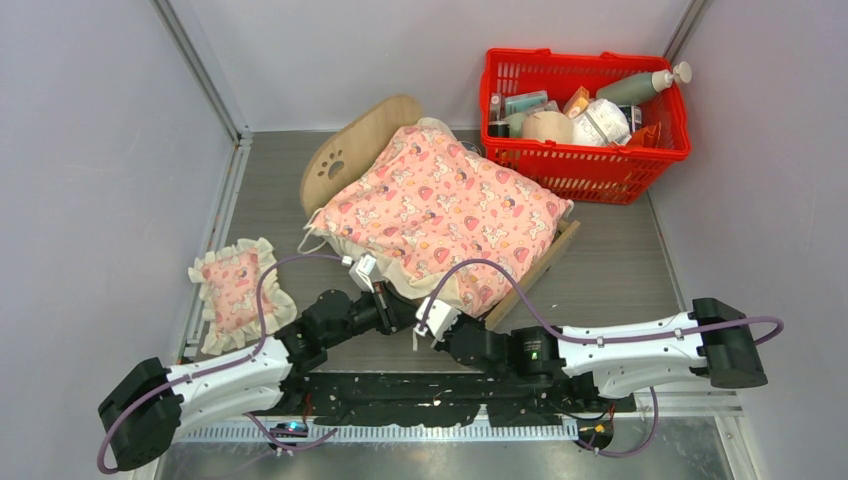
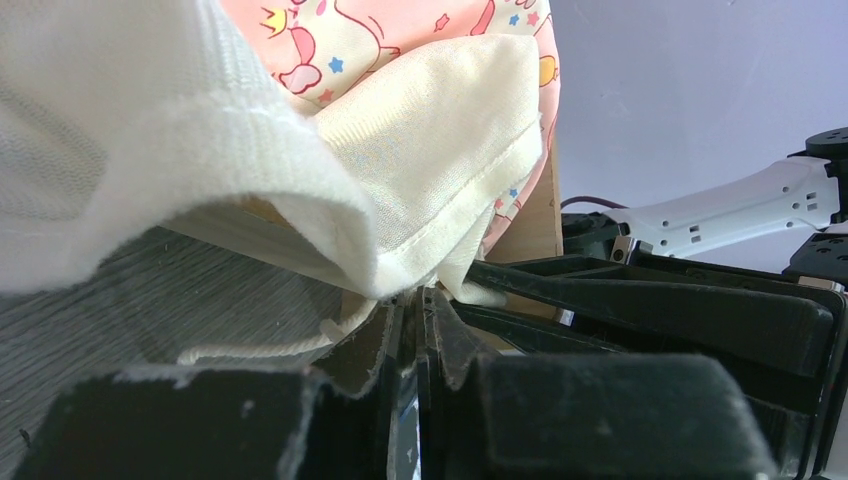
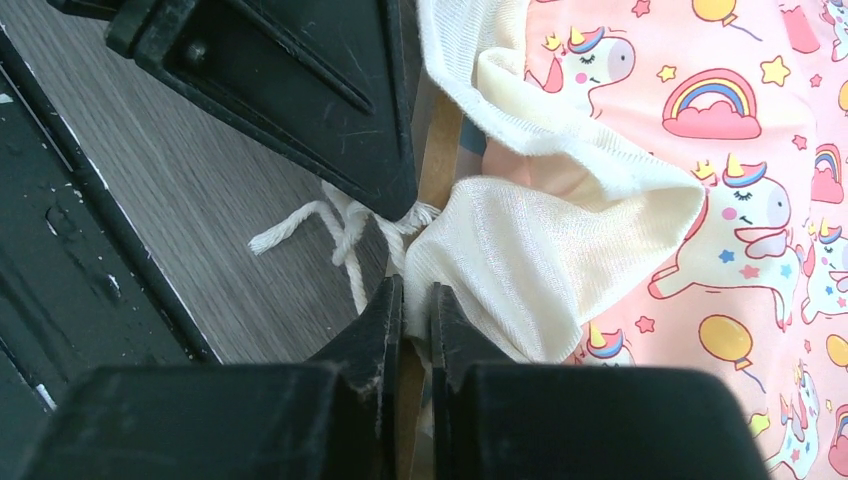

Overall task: Set up the pet bed
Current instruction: Tie the ropes to the bed frame.

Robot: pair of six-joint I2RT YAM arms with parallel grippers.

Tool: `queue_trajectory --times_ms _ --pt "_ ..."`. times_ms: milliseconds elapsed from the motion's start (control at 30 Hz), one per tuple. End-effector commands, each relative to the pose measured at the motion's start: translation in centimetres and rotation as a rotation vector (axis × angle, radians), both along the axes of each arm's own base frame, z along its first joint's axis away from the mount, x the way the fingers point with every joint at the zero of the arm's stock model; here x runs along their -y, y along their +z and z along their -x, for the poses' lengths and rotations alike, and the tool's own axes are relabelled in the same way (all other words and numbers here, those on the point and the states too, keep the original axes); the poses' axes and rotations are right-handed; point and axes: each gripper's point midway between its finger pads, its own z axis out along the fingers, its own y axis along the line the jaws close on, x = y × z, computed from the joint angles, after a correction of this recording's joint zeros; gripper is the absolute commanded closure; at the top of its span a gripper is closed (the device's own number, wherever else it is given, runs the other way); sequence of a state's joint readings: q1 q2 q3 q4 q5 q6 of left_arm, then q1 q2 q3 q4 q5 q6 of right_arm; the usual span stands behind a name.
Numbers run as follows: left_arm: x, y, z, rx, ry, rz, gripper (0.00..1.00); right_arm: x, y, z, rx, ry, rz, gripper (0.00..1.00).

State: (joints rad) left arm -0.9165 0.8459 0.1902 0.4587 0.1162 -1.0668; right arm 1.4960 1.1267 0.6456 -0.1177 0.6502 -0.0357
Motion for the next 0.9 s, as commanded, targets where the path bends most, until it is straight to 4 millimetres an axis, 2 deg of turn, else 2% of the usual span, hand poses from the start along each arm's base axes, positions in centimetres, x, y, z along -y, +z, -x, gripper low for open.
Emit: queue_trajectory --times_ms 0,100,267,533,700,867 --pt "0.3 1.9 0.1 0.041 -0.014 0.049 0.86 -0.9 0.9 0.0 0.016 0.016 -0.035 0.94" --pt "0.3 2.0 0.1 0.048 -0.012 0.049 0.78 -0.6 0.8 0.1 0.013 0.017 -0.037 0.95" --pt "0.1 2.1 0.1 0.056 -0.009 0.046 0.72 -0.5 0.7 0.2 0.009 0.023 -0.040 0.95" --pt "0.1 1.5 -0.1 0.134 -0.033 -0.024 0.70 -0.7 0.7 0.3 0.004 0.033 -0.047 0.95" --pt "-0.7 -0.1 -0.6 0.208 -0.029 -0.122 0.67 -0.6 0.5 0.5 0.001 0.043 -0.044 0.95" --pt "0.1 0.5 -0.2 0.224 -0.071 -0.089 0.66 -0.4 0.1 0.6 -0.005 0.050 -0.043 0.95"
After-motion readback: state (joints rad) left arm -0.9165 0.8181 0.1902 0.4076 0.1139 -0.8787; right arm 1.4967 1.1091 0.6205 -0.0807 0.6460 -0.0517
